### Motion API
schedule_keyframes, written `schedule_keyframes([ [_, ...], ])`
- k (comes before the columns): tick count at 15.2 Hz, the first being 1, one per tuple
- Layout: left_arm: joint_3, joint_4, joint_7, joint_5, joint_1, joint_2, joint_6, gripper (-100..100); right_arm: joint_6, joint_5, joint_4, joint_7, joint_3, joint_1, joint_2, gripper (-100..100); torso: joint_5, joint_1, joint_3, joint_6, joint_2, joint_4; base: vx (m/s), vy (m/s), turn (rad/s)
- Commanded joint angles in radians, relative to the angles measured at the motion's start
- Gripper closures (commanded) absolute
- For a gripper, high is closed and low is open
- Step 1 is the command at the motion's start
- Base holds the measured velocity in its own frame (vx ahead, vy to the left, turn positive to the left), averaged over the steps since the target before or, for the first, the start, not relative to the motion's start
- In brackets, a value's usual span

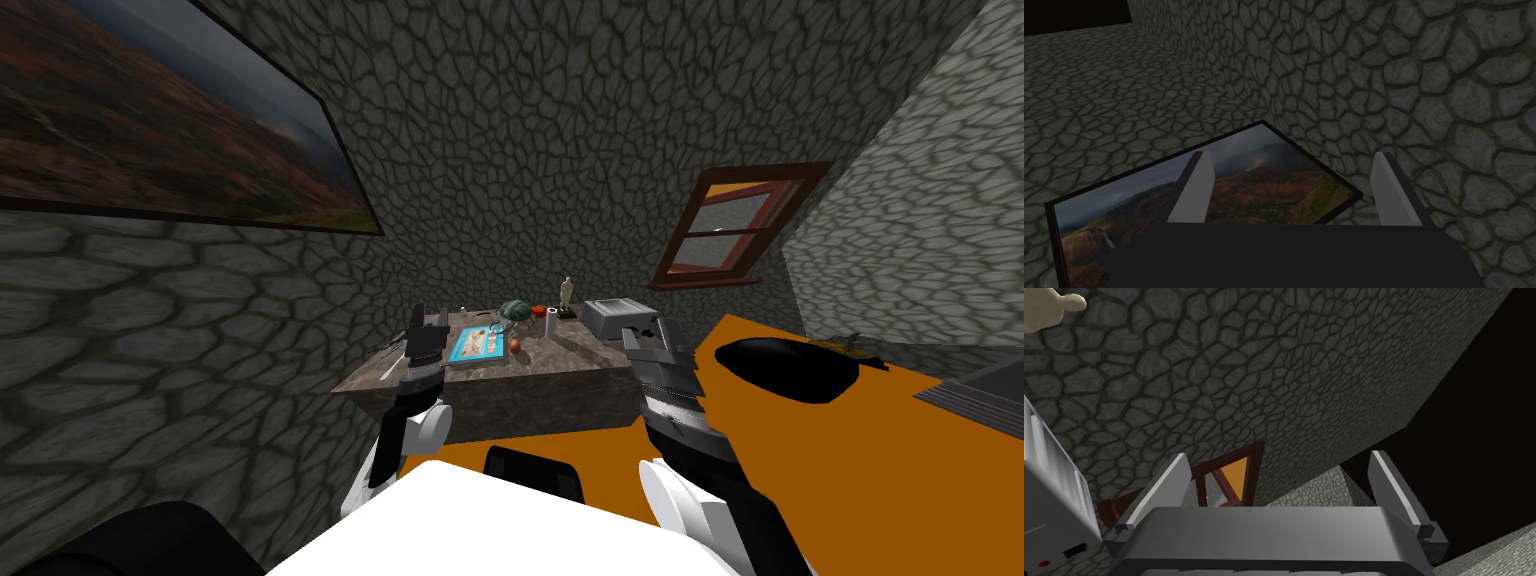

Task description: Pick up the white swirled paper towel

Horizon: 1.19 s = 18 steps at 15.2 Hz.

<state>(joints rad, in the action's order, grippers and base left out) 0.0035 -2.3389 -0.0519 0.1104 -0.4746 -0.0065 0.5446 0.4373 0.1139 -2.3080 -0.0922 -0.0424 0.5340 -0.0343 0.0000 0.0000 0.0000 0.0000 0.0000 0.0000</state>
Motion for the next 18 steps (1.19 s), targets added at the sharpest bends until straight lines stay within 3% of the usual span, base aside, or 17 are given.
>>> schedule_keyframes([
  [1, 0.000, 0.000, 0.000, 0.000, 0.000, 0.000, 0.000, 0, -0.021, -0.025, 0.017, 0.003, -0.004, -0.013, -0.033, -100, 0.000, 0.000, 0.000, 0.000, 0.000, 0.000, 0.003, 0.000, 0.010],
  [5, 0.000, 0.000, 0.000, 0.000, 0.000, 0.000, 0.000, 0, -0.073, -0.089, 0.060, 0.010, -0.016, -0.047, -0.073, -100, 0.000, 0.000, -0.001, 0.000, -0.001, 0.000, 0.009, 0.002, 0.025],
  [7, 0.000, 0.000, 0.000, 0.000, 0.000, 0.000, 0.000, 0, -0.122, -0.144, 0.100, 0.017, -0.028, -0.079, -0.094, -100, 0.000, 0.000, -0.001, 0.000, -0.001, 0.000, 0.011, 0.008, 0.026],
  [10, 0.000, 0.000, 0.000, 0.000, 0.000, 0.000, 0.000, 0, -0.151, -0.186, 0.124, 0.021, -0.035, -0.098, -0.103, -100, 0.000, 0.001, -0.001, 0.000, -0.001, 0.000, 0.011, 0.010, 0.024],
  [18, 0.000, 0.000, 0.000, 0.000, 0.000, 0.000, 0.000, 0, -0.288, -0.356, 0.237, 0.039, -0.067, -0.188, -0.132, -100, 0.000, 0.001, -0.001, 0.000, -0.001, 0.000, 0.010, 0.011, 0.031],
])
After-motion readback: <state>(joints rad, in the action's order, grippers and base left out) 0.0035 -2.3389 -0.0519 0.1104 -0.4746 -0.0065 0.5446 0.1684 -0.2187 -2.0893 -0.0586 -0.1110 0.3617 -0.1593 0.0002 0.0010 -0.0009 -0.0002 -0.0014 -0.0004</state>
